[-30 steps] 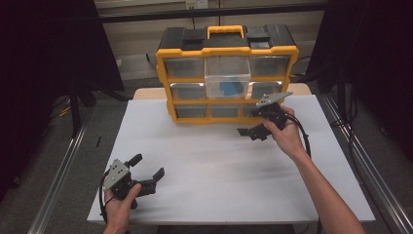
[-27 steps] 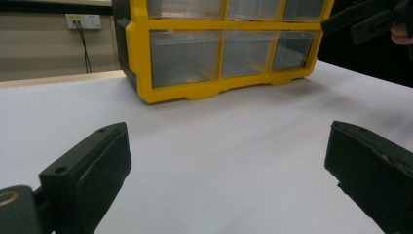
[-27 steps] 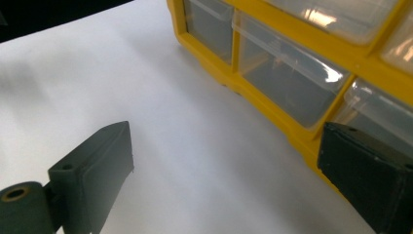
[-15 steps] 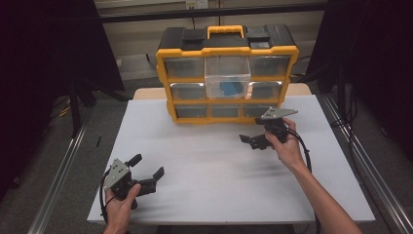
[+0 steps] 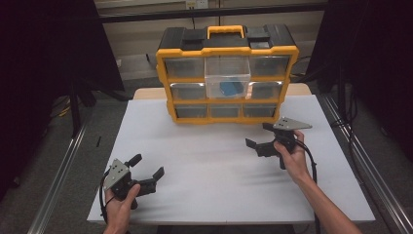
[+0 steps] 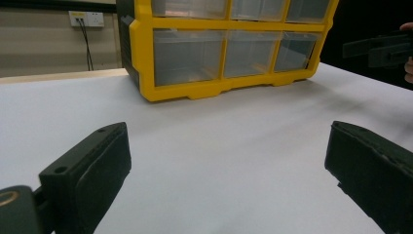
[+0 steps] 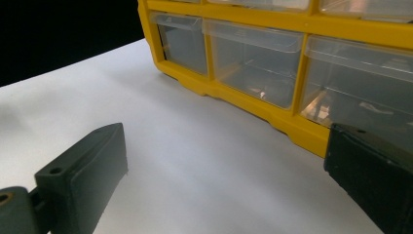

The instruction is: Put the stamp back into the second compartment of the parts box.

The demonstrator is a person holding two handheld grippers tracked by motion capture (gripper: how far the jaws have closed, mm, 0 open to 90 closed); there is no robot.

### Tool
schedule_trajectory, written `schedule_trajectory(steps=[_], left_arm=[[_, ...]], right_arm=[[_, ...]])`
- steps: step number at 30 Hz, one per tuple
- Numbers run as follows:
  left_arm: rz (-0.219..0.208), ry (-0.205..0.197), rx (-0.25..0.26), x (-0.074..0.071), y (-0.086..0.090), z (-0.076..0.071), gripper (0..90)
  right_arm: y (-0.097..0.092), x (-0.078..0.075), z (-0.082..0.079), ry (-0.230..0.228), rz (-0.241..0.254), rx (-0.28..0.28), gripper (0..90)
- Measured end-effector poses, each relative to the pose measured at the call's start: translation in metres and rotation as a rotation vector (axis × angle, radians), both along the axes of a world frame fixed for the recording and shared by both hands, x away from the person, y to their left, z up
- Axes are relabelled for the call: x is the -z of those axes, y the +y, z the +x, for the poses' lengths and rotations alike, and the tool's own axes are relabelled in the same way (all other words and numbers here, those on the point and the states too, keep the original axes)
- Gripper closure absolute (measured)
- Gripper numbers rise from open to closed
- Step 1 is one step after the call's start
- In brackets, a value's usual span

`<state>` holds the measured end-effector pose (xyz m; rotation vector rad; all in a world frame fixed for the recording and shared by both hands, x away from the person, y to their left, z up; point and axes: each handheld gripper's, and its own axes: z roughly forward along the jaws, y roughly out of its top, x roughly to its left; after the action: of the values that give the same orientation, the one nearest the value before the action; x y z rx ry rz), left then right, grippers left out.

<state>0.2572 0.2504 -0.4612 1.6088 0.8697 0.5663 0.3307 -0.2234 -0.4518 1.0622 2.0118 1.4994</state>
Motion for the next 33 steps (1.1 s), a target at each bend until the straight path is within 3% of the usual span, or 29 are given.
schedule_trajectory(steps=[7,13,19,33], left_arm=[[-0.011,-0.008,0.004,0.0,0.002,-0.001,2.9],[-0.005,0.002,0.005,0.001,-0.002,0.0,2.9],[0.005,0.009,-0.018,0.003,0.0,0.0,2.9],[-0.006,0.012,-0.004,0.004,0.003,-0.001,2.3]], right_arm=[[-0.005,0.001,-0.021,-0.038,0.016,0.009,2.0],[-0.013,0.009,-0.042,-0.063,-0.016,0.068,1.6],[-0.025,0.007,-0.059,-0.082,-0.002,0.112,1.6],[-0.055,0.008,-0.096,-0.069,0.024,0.227,1.6]])
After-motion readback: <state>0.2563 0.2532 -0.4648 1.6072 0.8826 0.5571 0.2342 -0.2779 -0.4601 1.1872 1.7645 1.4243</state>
